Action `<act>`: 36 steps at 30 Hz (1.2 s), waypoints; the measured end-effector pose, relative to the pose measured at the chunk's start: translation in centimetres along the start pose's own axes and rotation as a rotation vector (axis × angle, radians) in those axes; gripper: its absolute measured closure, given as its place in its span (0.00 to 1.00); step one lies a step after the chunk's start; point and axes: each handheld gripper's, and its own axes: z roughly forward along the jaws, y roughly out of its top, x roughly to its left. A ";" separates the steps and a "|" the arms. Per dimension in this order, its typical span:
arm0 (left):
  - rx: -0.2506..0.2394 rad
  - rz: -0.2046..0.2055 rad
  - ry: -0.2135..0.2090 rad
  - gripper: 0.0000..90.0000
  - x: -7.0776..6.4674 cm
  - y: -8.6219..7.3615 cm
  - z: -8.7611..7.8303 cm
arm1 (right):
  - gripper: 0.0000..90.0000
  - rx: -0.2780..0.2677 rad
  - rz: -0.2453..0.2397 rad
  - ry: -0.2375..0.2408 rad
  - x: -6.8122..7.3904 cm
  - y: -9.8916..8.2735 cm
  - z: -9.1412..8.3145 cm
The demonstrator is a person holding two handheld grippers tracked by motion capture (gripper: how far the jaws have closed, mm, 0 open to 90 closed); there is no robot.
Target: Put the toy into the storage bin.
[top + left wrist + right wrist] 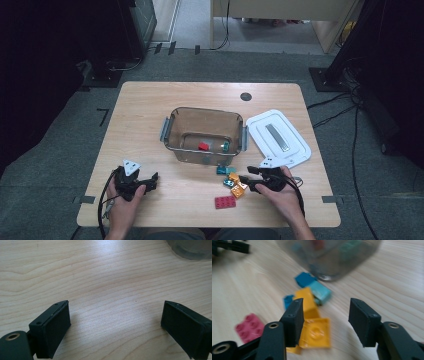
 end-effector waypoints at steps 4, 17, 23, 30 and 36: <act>0.000 0.000 0.000 0.09 0.0 0.0 0.0 | 0.64 -0.006 -0.011 0.026 0.6 0.1 0.7; 0.000 0.000 0.000 0.09 0.0 0.0 0.0 | 0.75 0.048 -0.046 0.038 1.0 -0.1 1.9; 0.000 0.000 -0.001 0.09 0.0 0.0 0.0 | 0.76 0.035 -0.023 0.034 0.7 0.0 1.5; 0.000 0.000 -0.001 0.09 0.0 0.0 0.0 | 0.77 0.023 -0.014 0.014 0.2 0.1 0.7; 0.000 0.001 -0.001 0.09 0.0 0.0 0.0 | 0.77 0.009 0.000 0.006 -0.4 0.3 -0.4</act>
